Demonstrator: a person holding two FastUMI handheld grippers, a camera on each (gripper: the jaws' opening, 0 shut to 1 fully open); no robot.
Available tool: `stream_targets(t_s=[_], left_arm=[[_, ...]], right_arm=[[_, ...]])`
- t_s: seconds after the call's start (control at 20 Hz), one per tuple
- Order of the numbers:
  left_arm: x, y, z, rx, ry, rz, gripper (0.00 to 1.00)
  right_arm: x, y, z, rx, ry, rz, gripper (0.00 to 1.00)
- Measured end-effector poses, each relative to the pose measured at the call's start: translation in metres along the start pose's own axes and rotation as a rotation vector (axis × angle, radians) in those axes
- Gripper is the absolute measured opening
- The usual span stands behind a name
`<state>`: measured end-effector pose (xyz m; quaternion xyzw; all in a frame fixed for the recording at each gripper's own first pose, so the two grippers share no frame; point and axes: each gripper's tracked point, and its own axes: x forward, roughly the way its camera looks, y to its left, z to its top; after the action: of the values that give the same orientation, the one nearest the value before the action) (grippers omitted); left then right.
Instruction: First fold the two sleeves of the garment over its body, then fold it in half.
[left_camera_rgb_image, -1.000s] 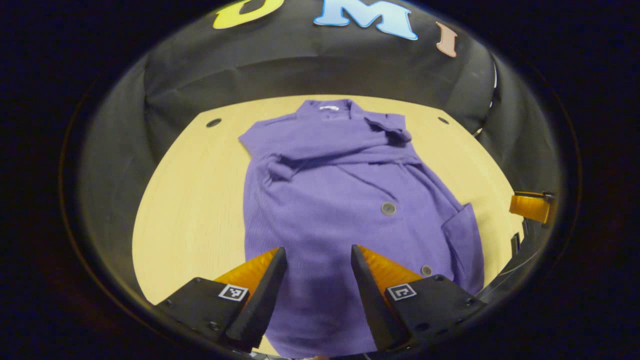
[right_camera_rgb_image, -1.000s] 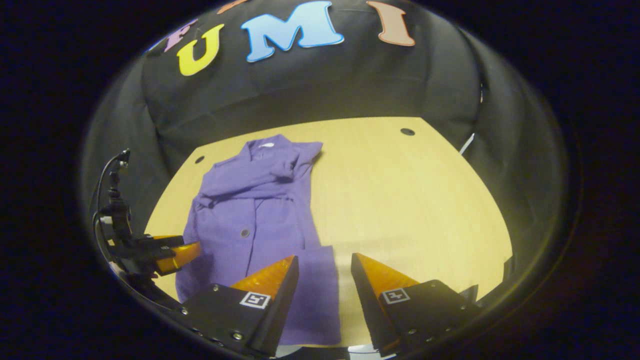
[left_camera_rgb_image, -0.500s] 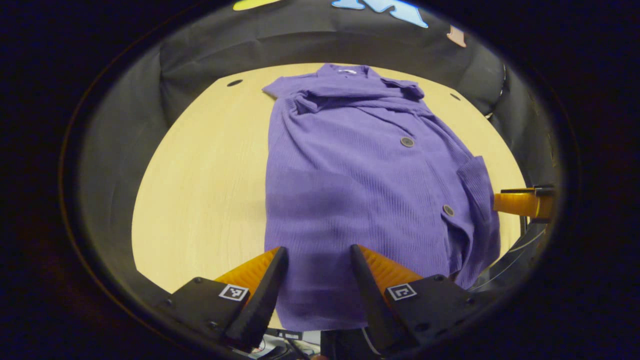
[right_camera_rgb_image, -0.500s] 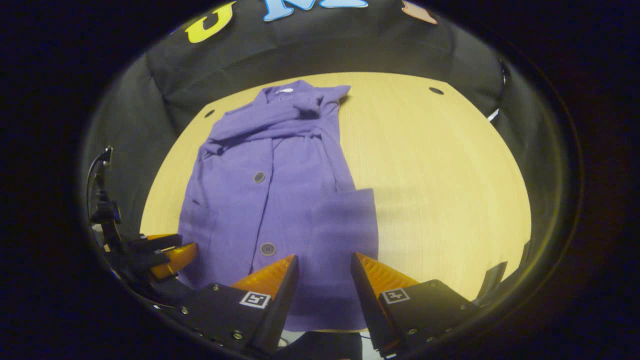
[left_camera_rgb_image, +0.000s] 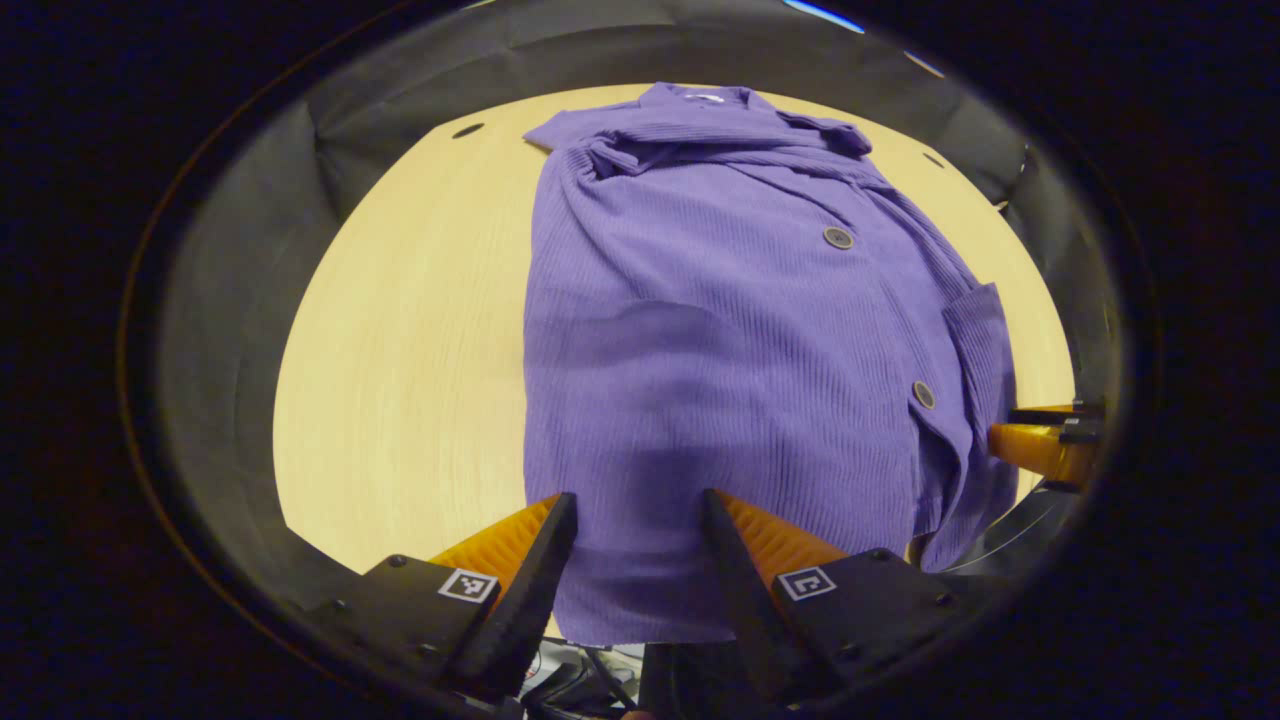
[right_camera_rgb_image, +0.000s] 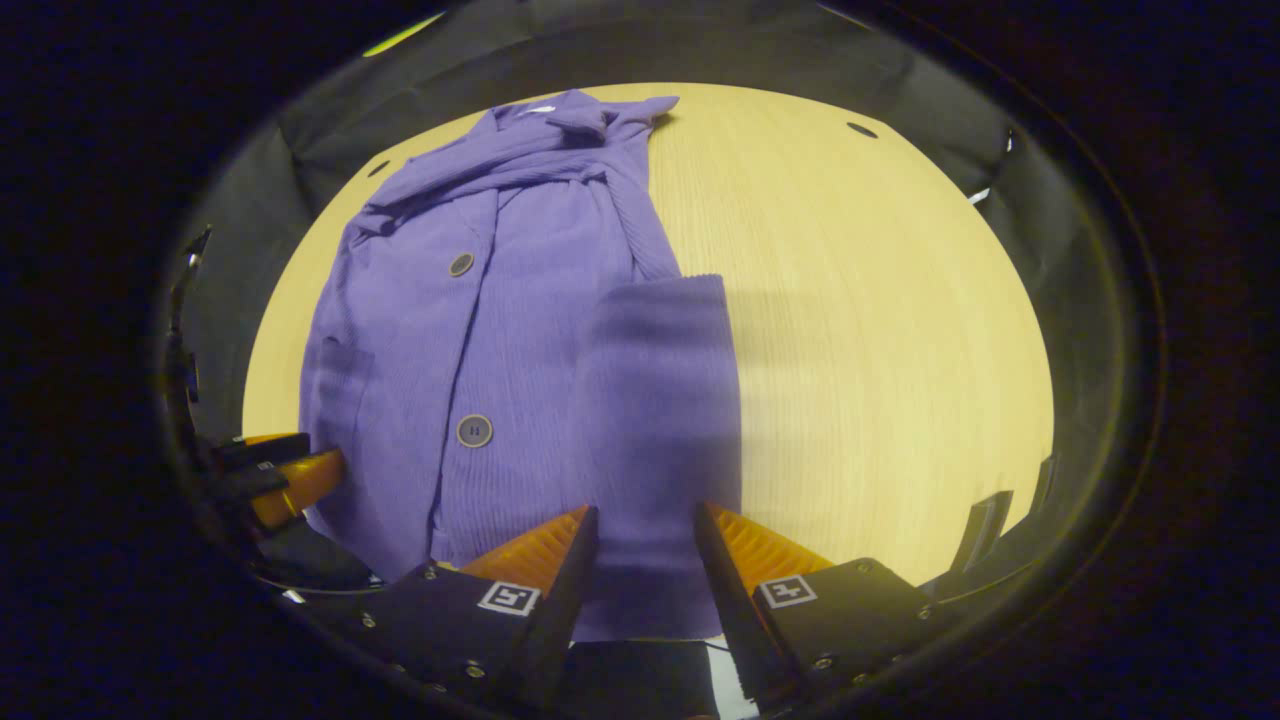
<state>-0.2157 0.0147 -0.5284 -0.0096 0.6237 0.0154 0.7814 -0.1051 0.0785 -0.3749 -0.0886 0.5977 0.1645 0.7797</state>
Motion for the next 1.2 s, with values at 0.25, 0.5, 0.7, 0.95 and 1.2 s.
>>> stream_targets(t_s=[0.25, 0.5, 0.7, 0.95, 1.2], left_arm=[[0.003, -0.003, 0.004, -0.027, 0.059, -0.001, 0.88], [0.003, -0.010, 0.010, -0.001, 0.039, -0.001, 0.74], [0.009, -0.011, 0.022, 0.014, 0.002, 0.040, 0.10], [0.006, -0.007, 0.040, -0.082, -0.071, 0.011, 0.07], [-0.011, -0.008, 0.067, -0.089, -0.145, -0.001, 0.06]], right_arm=[[0.000, -0.002, 0.004, 0.012, 0.071, -0.006, 0.70], [0.000, 0.000, 0.012, 0.018, 0.050, -0.004, 0.66], [0.007, 0.015, 0.014, 0.065, 0.032, 0.046, 0.05], [0.000, 0.019, 0.030, 0.100, -0.021, 0.074, 0.01], [-0.019, 0.031, 0.065, 0.079, -0.117, 0.112, 0.01]])
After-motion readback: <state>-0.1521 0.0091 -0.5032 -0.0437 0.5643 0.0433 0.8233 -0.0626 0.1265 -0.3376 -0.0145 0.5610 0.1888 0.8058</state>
